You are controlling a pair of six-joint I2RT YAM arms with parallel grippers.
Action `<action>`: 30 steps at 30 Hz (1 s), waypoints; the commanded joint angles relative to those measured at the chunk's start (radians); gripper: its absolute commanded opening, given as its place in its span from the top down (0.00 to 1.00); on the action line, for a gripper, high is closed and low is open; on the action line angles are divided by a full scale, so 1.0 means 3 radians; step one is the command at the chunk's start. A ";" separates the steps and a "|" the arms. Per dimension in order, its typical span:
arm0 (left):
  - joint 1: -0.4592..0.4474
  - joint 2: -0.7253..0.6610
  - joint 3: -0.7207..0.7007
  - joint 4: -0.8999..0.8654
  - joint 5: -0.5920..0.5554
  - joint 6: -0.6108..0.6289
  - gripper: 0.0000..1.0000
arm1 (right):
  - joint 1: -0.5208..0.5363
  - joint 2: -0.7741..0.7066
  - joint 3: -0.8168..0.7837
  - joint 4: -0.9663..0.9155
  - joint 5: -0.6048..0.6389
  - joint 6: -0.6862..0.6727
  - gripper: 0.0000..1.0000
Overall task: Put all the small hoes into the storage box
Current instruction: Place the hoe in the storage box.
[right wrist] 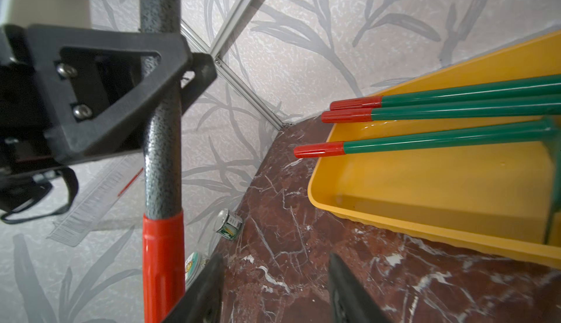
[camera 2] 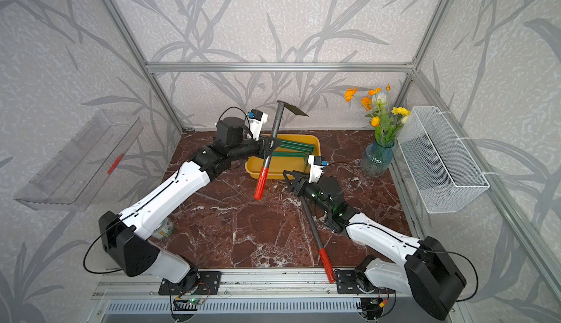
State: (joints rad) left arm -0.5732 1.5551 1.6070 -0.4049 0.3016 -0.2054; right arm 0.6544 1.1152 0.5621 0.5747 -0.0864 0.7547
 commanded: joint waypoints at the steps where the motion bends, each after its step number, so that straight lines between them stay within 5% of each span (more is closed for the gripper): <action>1: -0.0011 0.0253 0.0528 -0.1052 -0.0657 0.1544 1.00 | -0.0168 -0.0491 -0.0007 -0.0491 0.0190 -0.0249 0.45; 8: -0.0042 0.0574 0.0339 -0.0685 -0.1686 0.2929 1.00 | -0.0570 -0.1044 -0.0048 -0.0991 0.0071 -0.0312 0.47; 12: -0.0061 0.0621 0.0024 -0.0204 -0.1702 0.3626 1.00 | -0.0689 -0.1122 -0.0093 -0.1031 -0.0013 -0.0277 0.47; 30: -0.0242 0.1159 -0.0503 0.1083 -0.1720 0.4788 1.00 | -0.1038 -0.1013 -0.0199 -0.0910 -0.0385 -0.0153 0.49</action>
State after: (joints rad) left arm -0.6498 1.8843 1.4464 -0.2466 -0.1932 1.1439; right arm 0.3569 0.8047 0.5167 0.2729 -0.1658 0.6968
